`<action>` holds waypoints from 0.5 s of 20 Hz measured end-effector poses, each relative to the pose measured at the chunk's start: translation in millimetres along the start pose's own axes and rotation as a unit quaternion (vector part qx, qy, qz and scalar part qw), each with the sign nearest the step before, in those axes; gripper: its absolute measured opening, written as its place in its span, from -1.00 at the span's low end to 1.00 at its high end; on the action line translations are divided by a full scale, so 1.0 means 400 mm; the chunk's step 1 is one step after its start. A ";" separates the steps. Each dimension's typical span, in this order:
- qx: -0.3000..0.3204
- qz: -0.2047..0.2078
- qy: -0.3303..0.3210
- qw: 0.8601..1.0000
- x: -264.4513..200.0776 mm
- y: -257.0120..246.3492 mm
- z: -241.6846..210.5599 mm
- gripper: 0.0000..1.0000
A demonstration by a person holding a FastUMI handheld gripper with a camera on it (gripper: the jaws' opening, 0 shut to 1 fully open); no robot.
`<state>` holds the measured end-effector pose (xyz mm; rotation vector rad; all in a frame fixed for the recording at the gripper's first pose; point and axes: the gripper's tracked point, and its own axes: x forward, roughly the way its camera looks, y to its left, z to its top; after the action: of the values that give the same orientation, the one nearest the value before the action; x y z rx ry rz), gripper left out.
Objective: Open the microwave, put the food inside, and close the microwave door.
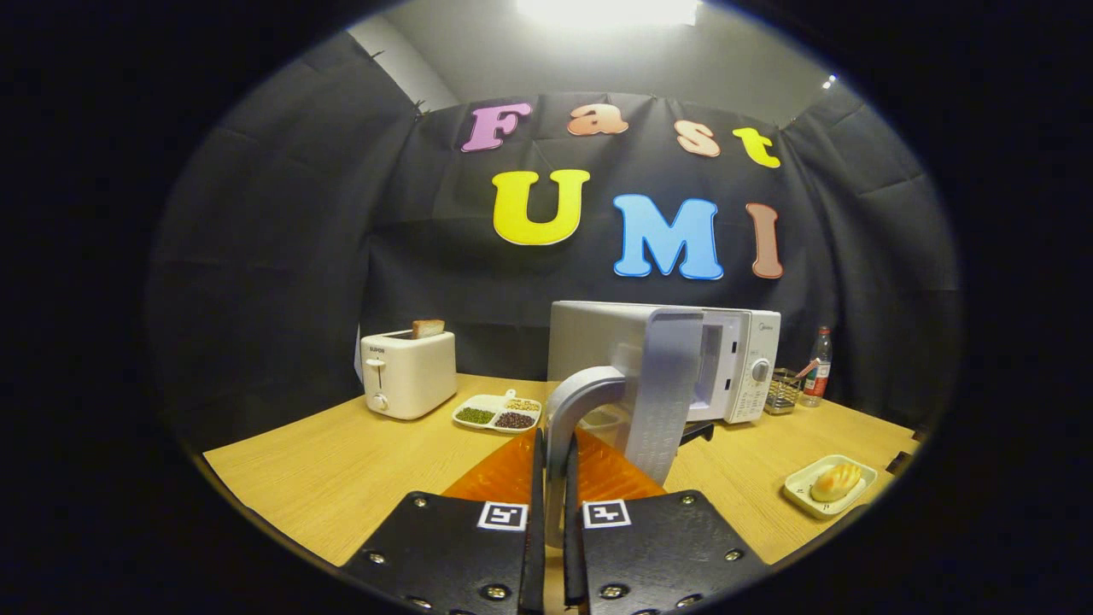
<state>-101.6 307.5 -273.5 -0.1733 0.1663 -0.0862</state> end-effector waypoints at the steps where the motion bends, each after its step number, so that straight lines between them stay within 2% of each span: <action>1: -0.001 -0.002 0.005 1.000 0.004 0.009 -0.002 -0.81; 7: 0.024 0.019 0.045 0.999 -0.008 -0.021 -0.005 -0.81; 10: 0.043 0.049 0.048 0.997 -0.047 -0.029 0.012 -0.81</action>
<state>-120.1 299.0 -263.8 -0.0746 0.2671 -0.0041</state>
